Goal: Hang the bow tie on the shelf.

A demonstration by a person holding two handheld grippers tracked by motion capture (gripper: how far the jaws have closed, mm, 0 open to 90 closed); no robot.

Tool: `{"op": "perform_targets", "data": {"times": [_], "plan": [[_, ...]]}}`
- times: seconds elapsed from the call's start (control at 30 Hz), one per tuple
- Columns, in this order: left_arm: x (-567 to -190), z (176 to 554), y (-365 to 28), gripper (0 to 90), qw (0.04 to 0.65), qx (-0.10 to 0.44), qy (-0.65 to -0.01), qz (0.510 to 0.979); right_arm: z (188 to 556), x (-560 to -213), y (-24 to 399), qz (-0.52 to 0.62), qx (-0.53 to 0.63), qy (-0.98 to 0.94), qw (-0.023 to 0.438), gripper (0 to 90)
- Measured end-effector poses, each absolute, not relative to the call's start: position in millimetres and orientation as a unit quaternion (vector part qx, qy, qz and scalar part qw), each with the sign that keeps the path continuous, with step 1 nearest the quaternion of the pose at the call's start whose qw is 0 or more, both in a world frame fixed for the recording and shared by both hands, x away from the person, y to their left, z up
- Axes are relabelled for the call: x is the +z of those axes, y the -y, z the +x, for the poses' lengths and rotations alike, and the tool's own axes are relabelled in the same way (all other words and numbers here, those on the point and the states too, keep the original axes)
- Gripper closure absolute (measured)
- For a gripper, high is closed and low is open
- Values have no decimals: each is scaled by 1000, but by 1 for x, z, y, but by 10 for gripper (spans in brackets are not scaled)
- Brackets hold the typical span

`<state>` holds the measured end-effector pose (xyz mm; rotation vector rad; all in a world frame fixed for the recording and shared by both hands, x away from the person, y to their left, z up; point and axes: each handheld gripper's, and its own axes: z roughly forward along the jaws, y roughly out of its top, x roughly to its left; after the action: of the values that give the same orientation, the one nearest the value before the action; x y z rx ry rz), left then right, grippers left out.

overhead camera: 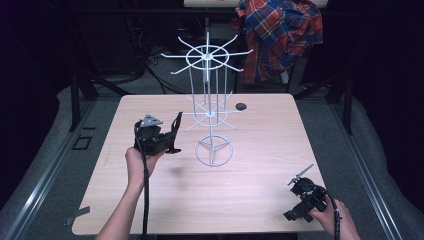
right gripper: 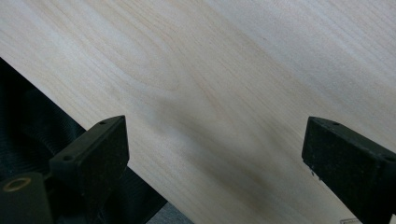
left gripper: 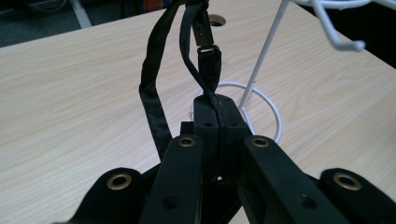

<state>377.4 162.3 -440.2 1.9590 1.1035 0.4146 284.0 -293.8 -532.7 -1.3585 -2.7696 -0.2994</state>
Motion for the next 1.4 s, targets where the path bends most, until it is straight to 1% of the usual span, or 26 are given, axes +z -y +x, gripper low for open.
{"op": "perform_targets", "data": {"times": [0.3,0.63,0.93,1.03,1.2,1.3,1.4], "plan": [[-447,381,-163,883,404,154,-447,783,284,-533,294,-438,-97,893,22,69],[-451,383,-165,879,394,157,-452,785,283,-534,293,-444,-105,889,21,69],[-453,384,-164,849,388,156,-456,785,283,-533,293,-441,-98,892,18,69],[-453,385,-165,824,389,155,-455,786,283,-533,293,-441,-99,892,18,69],[-451,384,-165,726,383,151,-451,792,284,-532,294,-437,-97,894,20,68],[-449,382,-164,605,378,158,-450,794,284,-532,294,-436,-93,895,18,69],[-448,380,-164,431,383,156,-447,793,283,-531,294,-442,-104,891,19,69]]}}
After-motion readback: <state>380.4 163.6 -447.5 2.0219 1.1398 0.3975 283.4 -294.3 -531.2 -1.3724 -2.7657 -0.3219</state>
